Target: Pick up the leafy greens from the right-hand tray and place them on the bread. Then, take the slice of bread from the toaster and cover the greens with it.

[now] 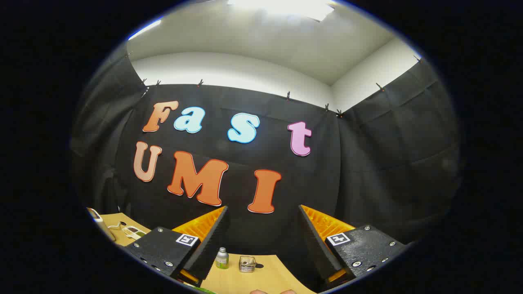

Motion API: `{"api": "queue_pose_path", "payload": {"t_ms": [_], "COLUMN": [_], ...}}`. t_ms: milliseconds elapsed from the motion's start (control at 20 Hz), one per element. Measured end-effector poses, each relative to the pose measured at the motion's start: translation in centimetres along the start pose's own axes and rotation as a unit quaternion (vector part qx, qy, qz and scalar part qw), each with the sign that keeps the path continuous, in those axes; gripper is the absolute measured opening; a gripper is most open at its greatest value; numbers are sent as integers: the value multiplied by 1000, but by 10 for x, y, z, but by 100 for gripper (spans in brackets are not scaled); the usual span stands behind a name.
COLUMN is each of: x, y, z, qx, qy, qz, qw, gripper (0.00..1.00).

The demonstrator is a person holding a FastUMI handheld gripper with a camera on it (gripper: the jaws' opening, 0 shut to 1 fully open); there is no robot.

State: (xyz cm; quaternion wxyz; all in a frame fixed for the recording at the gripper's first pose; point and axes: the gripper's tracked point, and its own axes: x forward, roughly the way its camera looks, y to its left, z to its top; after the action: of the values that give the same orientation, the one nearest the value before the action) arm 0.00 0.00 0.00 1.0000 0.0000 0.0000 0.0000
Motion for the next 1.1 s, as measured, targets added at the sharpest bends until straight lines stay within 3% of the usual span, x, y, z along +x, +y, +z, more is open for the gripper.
{"api": "queue_pose_path", "payload": {"t_ms": [450,950,1100], "x": [9,5,2], "y": [44,62,67], "z": [-6,-7,-32], "qx": [0,-8,-11], "qy": [34,55,84], "qz": [19,3,0], "qw": [999,998,996], "gripper": [98,98,98]}}
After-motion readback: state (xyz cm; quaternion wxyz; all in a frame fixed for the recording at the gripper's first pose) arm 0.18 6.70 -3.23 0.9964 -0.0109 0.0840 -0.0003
